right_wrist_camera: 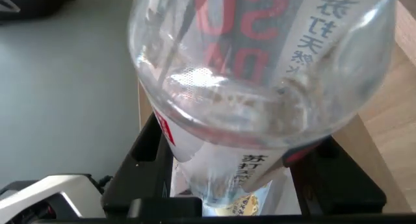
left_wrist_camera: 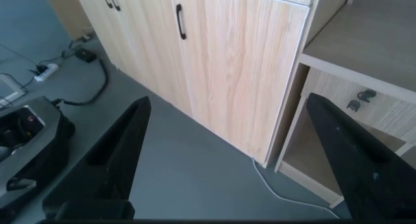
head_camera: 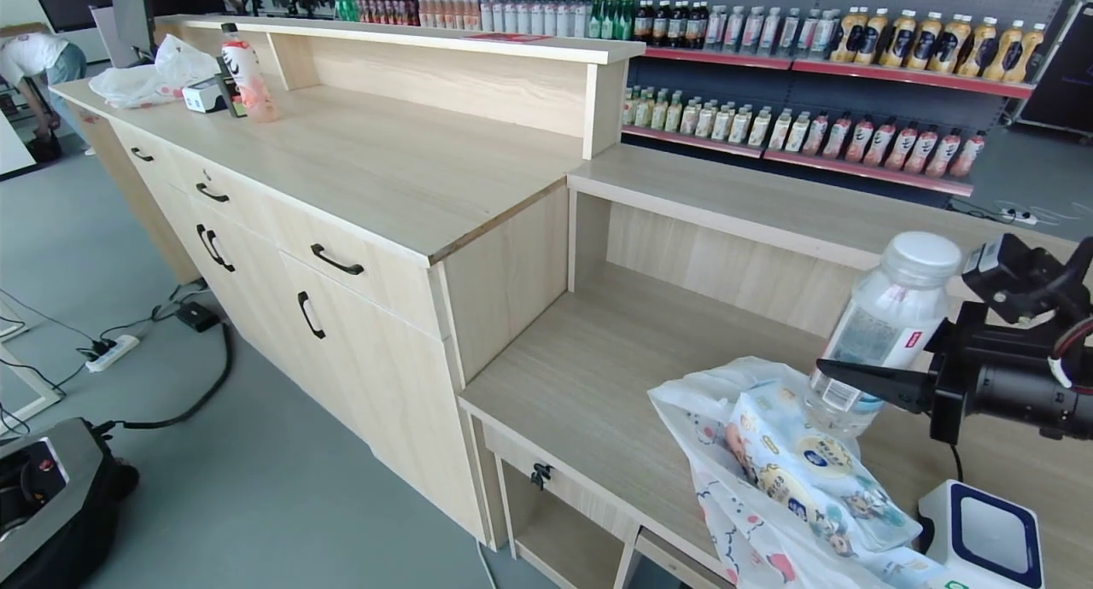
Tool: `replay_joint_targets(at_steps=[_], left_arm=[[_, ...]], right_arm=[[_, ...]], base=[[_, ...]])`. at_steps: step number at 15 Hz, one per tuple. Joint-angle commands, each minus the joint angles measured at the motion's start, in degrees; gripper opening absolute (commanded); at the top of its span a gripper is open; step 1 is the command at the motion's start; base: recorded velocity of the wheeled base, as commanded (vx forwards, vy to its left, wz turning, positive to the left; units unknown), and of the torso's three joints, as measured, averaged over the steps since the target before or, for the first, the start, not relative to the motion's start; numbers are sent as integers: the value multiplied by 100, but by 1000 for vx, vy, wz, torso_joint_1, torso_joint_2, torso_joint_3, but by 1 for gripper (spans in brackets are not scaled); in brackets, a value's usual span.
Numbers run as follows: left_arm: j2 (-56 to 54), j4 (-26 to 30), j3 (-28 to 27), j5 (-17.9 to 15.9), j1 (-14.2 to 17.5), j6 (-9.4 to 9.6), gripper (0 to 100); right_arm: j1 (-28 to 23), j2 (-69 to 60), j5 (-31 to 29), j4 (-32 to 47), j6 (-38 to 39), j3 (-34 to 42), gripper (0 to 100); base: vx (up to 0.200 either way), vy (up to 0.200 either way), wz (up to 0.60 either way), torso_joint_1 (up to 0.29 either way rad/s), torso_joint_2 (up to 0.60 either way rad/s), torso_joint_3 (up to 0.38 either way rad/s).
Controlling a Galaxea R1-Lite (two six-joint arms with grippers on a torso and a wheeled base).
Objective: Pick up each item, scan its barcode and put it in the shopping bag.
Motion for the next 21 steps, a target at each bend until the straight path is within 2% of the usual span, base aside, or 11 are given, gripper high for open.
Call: replay_joint_targets(at_steps=[1,4,12,21], left_arm=[[-2,0,0,2,0,-5,100],[-2,0,0,2,0,-5,100],[-2,0,0,2,0,-5,100],[-2,0,0,2,8,4,100]], right_arm=[[30,486,14,-1,2,123,0],[39,856,14,-28,2,264,0],[56,2042,49,-1117,2,466,0],[337,2218,163,-1232,28,440,0]], base=[[0,0,0,0,0,0],[0,0,0,0,0,0],[0,0,0,0,0,0],[0,0,0,0,0,0]])
